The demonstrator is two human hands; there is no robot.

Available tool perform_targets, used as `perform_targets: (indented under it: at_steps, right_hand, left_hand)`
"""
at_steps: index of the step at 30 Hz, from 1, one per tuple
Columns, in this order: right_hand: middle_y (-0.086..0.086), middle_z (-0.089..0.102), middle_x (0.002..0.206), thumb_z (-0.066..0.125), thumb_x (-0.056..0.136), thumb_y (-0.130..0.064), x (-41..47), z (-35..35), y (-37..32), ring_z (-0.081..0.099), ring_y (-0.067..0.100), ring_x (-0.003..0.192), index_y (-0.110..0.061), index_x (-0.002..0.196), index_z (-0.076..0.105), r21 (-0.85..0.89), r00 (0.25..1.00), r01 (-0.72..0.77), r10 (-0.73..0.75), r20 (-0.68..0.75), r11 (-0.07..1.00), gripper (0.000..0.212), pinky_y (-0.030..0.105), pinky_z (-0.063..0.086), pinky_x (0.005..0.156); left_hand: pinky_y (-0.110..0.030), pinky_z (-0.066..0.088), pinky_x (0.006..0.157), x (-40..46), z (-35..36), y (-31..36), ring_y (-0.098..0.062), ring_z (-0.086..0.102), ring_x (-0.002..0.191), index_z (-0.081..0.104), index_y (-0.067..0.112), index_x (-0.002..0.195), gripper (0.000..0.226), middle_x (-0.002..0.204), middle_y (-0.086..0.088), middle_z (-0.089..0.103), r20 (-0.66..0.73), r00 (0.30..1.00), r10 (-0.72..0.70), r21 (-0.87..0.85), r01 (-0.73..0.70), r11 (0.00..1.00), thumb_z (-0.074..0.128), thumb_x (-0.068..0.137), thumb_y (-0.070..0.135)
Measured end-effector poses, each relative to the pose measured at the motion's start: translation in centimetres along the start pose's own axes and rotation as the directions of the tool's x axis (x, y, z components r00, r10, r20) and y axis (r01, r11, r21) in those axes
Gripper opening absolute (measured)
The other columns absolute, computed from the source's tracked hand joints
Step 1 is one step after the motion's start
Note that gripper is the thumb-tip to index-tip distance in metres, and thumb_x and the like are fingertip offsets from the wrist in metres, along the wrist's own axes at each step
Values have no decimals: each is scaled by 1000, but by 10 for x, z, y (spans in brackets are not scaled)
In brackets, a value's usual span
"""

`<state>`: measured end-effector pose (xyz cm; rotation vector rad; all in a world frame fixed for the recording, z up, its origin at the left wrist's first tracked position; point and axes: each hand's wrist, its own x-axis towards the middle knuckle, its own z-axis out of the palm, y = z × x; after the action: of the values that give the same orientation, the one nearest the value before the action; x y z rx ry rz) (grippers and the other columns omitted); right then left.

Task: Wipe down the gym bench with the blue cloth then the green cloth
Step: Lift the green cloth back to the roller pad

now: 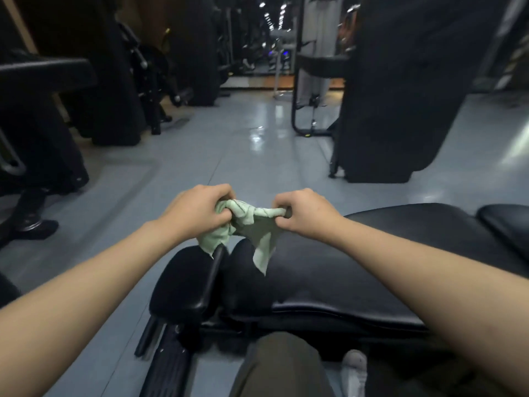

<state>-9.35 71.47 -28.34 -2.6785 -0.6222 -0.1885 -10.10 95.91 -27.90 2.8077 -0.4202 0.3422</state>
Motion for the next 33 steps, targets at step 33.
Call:
perform_targets:
  at_steps: [33]
  right_hand:
    - [-8,65,70,62,75,-24,-379,-402,259,63,13,65,-33,75,67,-14,605,-678,548,-578,735,10,39,58,66]
  left_hand:
    - [-33,48,64,158,-10,612,-18,60,78,61,31,97,10,87,10,65,-169,609,775,-77,-792,606,58,89,35]
